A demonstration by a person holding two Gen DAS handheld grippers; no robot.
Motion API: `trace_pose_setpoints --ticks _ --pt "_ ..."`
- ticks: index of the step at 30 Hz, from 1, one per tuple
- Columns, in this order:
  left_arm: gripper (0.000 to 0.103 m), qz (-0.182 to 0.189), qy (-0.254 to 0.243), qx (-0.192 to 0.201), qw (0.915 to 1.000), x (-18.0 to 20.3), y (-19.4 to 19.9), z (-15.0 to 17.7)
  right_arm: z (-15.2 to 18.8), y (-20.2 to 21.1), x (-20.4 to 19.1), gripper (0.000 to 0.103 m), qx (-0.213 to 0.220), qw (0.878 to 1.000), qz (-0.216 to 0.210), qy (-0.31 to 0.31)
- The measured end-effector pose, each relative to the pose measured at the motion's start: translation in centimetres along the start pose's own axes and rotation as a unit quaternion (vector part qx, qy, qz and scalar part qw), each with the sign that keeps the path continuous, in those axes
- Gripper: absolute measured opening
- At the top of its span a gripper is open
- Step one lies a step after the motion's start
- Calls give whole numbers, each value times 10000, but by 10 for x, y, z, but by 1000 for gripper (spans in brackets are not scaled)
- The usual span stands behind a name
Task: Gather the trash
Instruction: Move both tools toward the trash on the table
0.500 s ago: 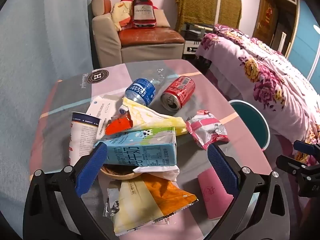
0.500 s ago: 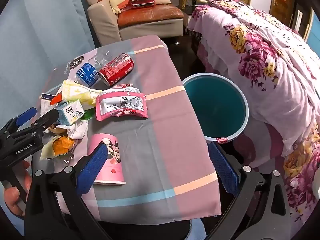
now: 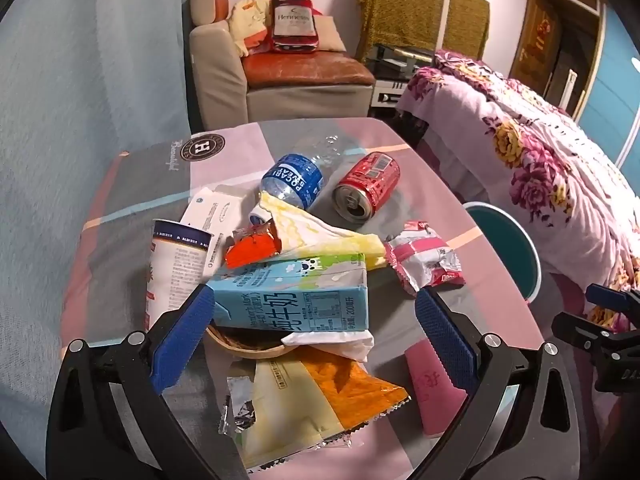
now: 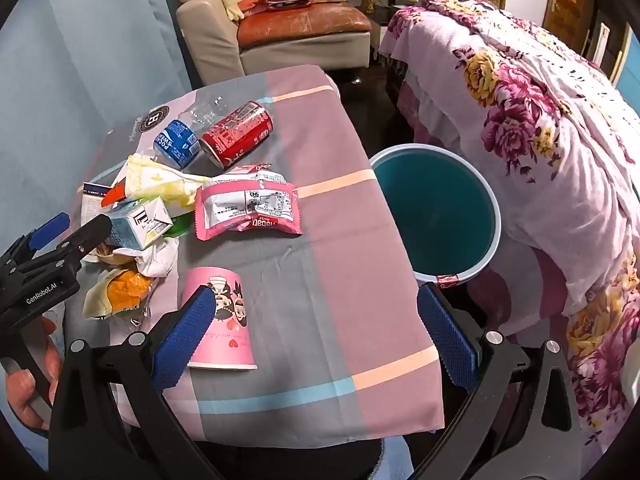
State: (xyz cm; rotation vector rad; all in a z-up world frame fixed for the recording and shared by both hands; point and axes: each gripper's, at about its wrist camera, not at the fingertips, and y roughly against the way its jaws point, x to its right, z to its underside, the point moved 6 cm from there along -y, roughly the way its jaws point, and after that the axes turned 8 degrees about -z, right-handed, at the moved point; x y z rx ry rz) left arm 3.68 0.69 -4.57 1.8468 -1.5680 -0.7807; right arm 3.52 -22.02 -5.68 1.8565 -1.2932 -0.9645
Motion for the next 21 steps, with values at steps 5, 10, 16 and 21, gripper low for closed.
trace_pose_setpoints --ticks 5,10,16,21 --pt "100 15 30 -22 10000 -1 -1 0 -1 -1 -1 97 -32 10000 20 24" --pt "100 17 45 -47 10000 -6 2 -2 -3 -1 -2 97 -62 10000 43 44" --pt "100 25 61 -69 10000 -7 0 -2 -4 -1 -3 97 -96 9999 18 42" --pt "100 16 65 -58 10000 -8 0 -2 -4 -2 -7 97 -131 9999 -2 103"
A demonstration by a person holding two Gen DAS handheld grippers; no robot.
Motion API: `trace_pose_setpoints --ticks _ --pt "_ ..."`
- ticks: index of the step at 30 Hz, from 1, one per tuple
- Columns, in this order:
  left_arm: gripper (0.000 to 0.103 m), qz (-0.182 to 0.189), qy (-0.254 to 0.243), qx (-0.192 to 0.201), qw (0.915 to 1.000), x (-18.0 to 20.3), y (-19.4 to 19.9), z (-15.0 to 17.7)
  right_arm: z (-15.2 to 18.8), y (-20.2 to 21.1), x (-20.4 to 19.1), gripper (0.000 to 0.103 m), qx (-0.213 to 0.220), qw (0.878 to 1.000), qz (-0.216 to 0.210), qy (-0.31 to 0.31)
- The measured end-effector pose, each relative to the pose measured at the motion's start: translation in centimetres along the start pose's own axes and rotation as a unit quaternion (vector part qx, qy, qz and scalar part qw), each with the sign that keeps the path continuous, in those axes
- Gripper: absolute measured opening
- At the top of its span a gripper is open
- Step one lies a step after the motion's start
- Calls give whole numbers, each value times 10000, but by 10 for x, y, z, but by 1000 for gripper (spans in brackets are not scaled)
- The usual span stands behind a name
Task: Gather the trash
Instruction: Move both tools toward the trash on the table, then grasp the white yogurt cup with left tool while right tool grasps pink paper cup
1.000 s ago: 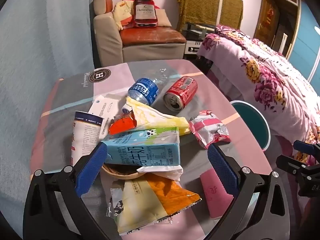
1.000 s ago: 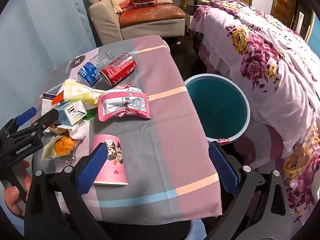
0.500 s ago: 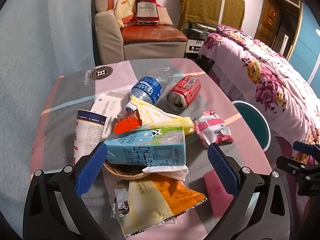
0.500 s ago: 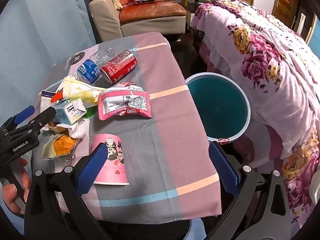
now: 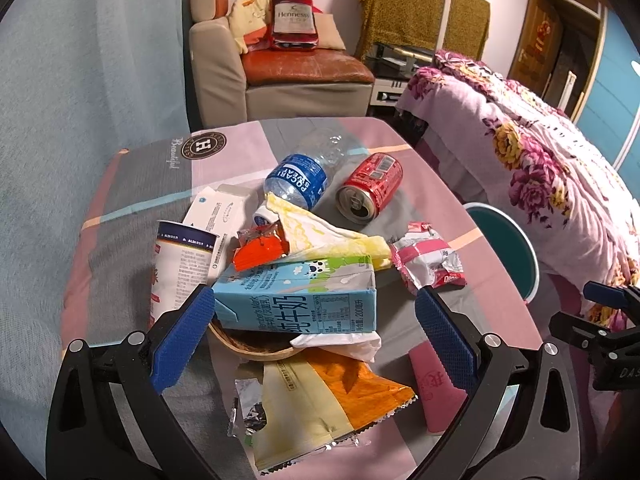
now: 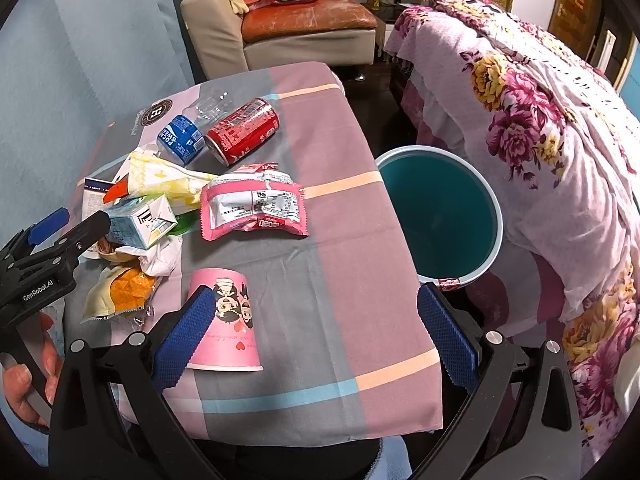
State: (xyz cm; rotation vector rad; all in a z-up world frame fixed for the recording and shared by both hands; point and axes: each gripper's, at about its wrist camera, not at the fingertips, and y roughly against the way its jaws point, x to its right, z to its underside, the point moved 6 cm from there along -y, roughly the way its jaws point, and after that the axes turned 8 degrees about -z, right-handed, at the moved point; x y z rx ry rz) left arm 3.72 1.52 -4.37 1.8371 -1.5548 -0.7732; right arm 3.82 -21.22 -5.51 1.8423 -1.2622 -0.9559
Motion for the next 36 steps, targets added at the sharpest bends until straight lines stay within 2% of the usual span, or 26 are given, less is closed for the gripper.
trace_pose_setpoints --ticks 36 --pt "100 66 -60 -89 9999 1 -6 11 5 -23 -22 97 -413 9988 -223 118"
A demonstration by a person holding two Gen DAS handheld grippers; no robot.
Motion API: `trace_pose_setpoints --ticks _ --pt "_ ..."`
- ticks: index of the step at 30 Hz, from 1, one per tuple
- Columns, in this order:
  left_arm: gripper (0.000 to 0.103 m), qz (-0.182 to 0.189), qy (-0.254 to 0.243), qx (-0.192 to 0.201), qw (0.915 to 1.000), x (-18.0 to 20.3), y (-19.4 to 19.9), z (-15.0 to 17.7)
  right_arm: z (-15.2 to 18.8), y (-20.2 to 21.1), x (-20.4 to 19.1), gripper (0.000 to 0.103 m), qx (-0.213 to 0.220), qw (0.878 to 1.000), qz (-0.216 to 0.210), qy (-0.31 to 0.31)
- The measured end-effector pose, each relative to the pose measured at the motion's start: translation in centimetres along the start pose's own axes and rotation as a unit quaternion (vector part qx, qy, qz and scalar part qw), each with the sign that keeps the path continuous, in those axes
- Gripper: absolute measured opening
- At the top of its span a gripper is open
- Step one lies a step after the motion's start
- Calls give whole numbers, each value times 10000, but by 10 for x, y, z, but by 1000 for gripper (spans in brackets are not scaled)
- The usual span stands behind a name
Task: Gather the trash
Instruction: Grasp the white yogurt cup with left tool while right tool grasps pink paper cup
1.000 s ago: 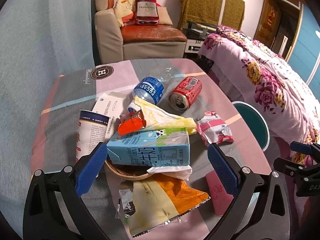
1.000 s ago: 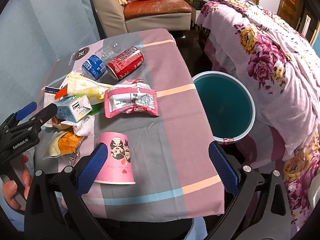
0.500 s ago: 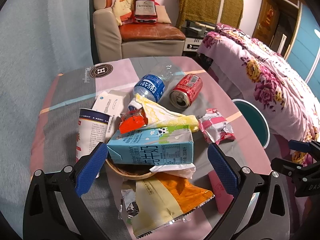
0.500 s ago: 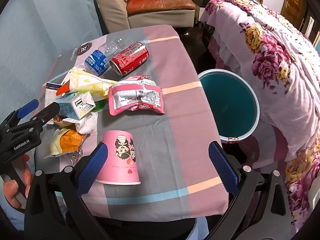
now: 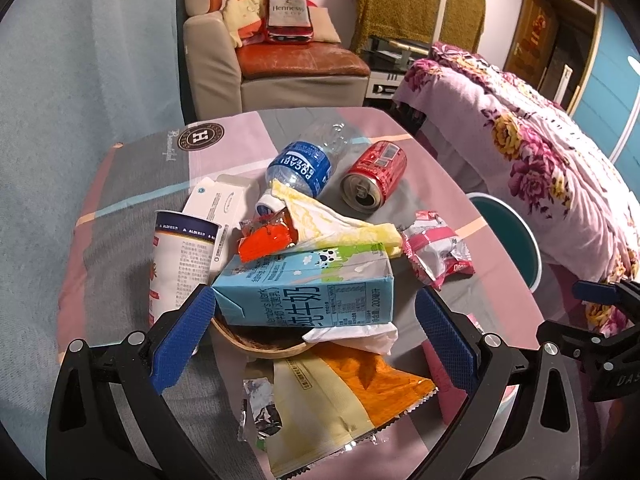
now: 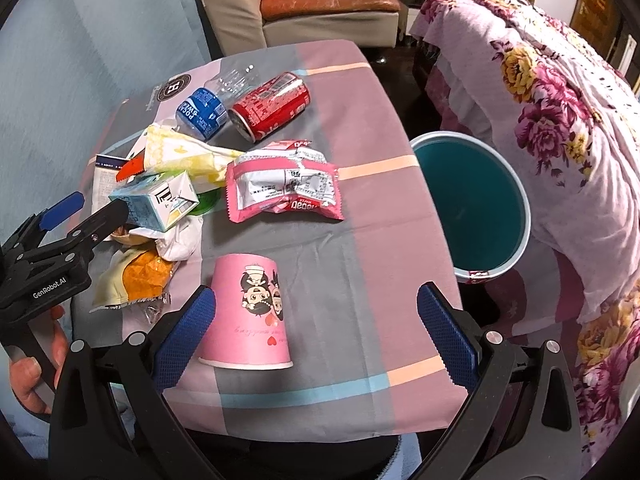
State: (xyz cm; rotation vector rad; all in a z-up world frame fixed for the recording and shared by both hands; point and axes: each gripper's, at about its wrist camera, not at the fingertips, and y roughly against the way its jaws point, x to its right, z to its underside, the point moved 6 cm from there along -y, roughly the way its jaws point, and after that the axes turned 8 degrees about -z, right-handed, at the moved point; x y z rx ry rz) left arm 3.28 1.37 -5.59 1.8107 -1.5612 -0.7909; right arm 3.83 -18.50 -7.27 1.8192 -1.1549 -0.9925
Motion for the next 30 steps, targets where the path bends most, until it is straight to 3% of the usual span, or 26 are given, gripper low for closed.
trace_pose_setpoints --ticks 10,14,18,25,27,28,30 --pt "100 81 30 -56 9999 -9 -7 3 1 -14 -9 97 -132 9999 -95 26" --pt "100 107 67 -124 9998 -21 -10 5 0 -23 -17 87 -262 9995 -154 112" --pt "100 83 165 -161 9997 -43 -12 5 2 -38 -24 78 -479 9983 -305 97" --pt "100 17 571 -362 9977 -100 -25 9 13 -66 -36 77 -941 9938 -586 1" --pt "100 31 683 -450 9966 -116 -33 10 16 -73 -40 70 -1033 9928 -606 33" --pt "98 46 715 -486 9962 -120 -36 10 17 -76 -41 59 -1085 9921 -630 30" --pt "97 22 702 -547 9960 -127 -42 11 17 -78 -44 57 -1082 9920 -653 60"
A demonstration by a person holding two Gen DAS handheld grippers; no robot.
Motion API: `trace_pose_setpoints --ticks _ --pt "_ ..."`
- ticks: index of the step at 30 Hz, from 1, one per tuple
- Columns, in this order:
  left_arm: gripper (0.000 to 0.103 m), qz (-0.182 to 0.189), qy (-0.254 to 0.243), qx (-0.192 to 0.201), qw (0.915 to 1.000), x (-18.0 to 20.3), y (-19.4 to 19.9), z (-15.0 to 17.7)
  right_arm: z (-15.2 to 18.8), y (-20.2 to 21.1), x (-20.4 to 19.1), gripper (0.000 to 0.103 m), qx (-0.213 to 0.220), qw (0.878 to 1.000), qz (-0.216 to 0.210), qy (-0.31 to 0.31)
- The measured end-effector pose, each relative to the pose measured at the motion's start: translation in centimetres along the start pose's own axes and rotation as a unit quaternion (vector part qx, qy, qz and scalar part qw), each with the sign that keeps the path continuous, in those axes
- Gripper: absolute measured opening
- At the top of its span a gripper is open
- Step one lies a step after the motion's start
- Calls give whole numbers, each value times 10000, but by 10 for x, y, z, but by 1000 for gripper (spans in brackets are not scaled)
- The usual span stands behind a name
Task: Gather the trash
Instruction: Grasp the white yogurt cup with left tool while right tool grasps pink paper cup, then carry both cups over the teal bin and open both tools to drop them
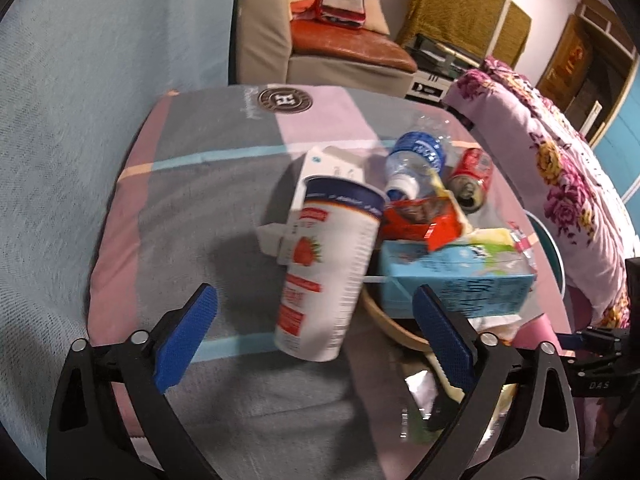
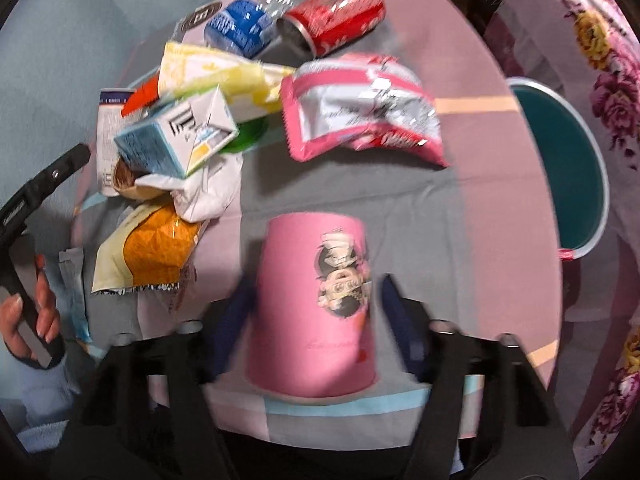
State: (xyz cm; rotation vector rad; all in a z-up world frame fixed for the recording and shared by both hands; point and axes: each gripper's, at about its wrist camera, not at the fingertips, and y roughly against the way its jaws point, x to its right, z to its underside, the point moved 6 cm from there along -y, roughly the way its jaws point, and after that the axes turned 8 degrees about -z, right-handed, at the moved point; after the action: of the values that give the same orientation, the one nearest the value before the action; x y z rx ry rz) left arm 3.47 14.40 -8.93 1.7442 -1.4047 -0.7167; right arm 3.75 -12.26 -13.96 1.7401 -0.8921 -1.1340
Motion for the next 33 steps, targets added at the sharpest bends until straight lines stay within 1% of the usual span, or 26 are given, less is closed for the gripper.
trace_pose_setpoints --ticks 2,5,6,7,10,14,19,20,21,22,25,29,33 --pt "97 -71 -97 -3 9999 -2 -4 0 -1 1 -4 56 55 9999 -12 91" --pt "95 -116 -224 -92 9996 -3 -13 -1 -4 4 -2 55 148 9999 -41 -33" --pt "93 -129 -260 -103 9995 -2 -16 -1 -5 5 -1 55 174 9998 -33 -73" --pt "86 -164 -302 -113 9993 -2 -18 -1 -6 6 0 55 191 9997 -49 -115" --pt "77 -125 -341 -235 9991 -2 -28 -2 -10 12 2 55 246 9995 -58 -184" --pt "77 -208 -379 -276 9987 -3 -39 -5 -15 14 7 55 225 9994 -79 -253" --pt "77 -92 -234 -386 9989 -4 -53 -8 -19 13 13 55 222 9993 -131 -276" --pt "74 -35 -210 -434 9988 -4 -55 -7 -20 13 12 55 219 9993 -142 -276" --pt "50 43 -190 -450 9988 -2 -56 -6 -20 13 12 55 221 9993 -157 -269" --pt "48 72 -165 -482 9987 -1 -56 -5 -20 14 12 55 231 9993 -176 -255" --pt "48 -94 -33 -392 9992 -5 -48 -4 -23 19 13 55 293 9991 -228 -217" --pt "48 -115 63 -225 9997 -7 -23 -9 -28 29 12 55 432 9984 -327 -169" --pt "48 -14 -29 3 10000 7 6 -23 -37 45 17 55 655 9967 -429 -191"
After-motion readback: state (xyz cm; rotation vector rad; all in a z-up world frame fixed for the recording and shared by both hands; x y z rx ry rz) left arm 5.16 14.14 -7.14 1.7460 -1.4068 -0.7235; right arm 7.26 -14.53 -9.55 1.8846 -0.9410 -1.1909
